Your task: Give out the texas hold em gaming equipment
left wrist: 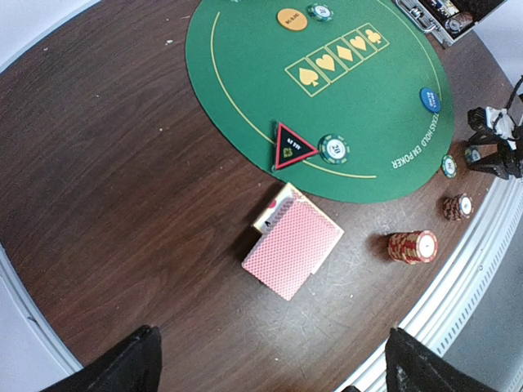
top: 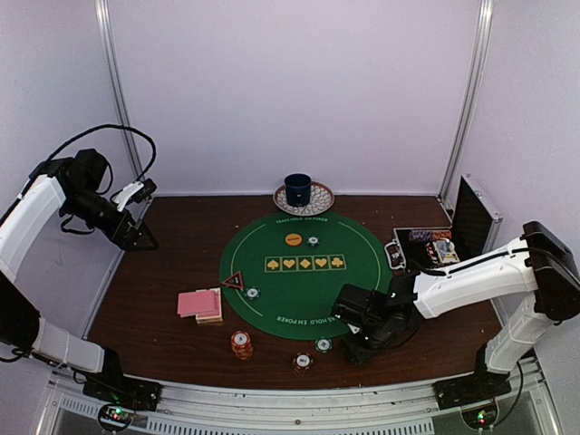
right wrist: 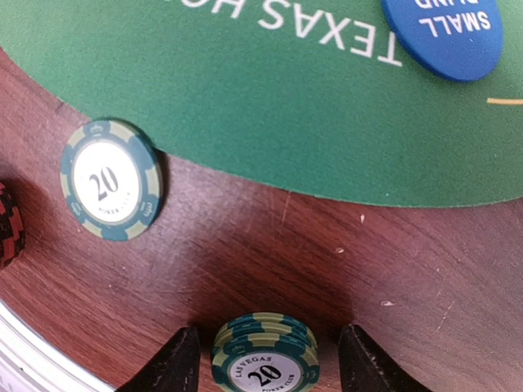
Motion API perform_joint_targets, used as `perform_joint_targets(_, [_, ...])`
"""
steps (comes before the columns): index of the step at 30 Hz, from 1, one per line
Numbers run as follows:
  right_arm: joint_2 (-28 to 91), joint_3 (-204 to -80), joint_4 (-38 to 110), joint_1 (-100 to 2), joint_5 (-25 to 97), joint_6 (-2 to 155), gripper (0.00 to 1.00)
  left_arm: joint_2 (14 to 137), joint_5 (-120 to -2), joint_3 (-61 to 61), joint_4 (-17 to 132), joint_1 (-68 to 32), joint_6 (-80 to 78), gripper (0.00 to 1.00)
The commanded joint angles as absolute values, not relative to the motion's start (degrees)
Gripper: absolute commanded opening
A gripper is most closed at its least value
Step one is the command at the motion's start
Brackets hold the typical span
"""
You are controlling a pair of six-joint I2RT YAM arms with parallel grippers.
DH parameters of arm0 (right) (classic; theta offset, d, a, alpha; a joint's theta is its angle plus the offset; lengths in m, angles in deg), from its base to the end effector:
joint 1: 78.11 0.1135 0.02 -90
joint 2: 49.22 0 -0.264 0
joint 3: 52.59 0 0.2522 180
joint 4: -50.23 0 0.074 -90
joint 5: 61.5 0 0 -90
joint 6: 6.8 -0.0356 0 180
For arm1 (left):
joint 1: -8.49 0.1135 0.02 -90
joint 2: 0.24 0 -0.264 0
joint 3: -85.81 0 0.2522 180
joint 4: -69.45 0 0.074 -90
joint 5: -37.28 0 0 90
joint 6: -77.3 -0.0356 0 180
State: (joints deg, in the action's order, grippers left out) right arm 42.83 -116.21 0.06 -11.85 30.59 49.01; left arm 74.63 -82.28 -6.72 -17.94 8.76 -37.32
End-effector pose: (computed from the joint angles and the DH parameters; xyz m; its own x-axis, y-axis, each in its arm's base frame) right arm 0.1087 0.2503 0.1498 -0.8421 -0.5199 -0.1434 -0.5373 0.8316 0.1406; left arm 0.2279 -0.0165 0.3464 -0.7833 0.3587 -0.5077 0.5424 0.7933 -0.2764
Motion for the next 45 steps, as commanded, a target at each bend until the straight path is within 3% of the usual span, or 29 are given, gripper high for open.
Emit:
perform_joint_targets(1, [43.32, -114.95, -0.59, -11.06, 30.67, 48.25, 0.53, 73.64, -82.65, -7.68, -18.26, 8.72, -38.27, 0.97])
perform_joint_targets(12, [40.70, -119.74, -7.94, -10.78, 27.31, 49.53, 0.27, 73.60, -82.62, -7.84, -18.25, 8.71, -38.37, 0.97])
perform_joint_targets(18, [39.64, -126.83, -14.89, -12.88, 23.49, 52.17, 0.24, 73.87, -83.03, -7.94, -18.26, 8.68, -38.36, 0.97])
perform_joint_targets(29, [45.64, -133.71, -11.53, -29.31, 22.38, 60.00, 0.22, 73.69, -82.82, -8.12, -18.26, 8.71, -38.28, 0.98])
perform_joint_targets(37, [54.15, -134.22, -4.65, -35.47, 24.45, 61.55, 0.22, 73.83, -82.77, -8.32, -18.51, 8.66, -38.36, 0.98])
perform_joint_targets(42, [57.70, -134.02, -2.11, -36.00, 25.15, 61.58, 0.29, 73.89, -82.69, -8.64, -18.68, 8.68, -38.45, 0.98])
perform_joint_targets(45, [58.48, -133.77, -1.82, -36.10, 25.28, 61.49, 0.42, 73.88, -82.69, -8.73, -18.75, 8.66, -38.53, 0.98])
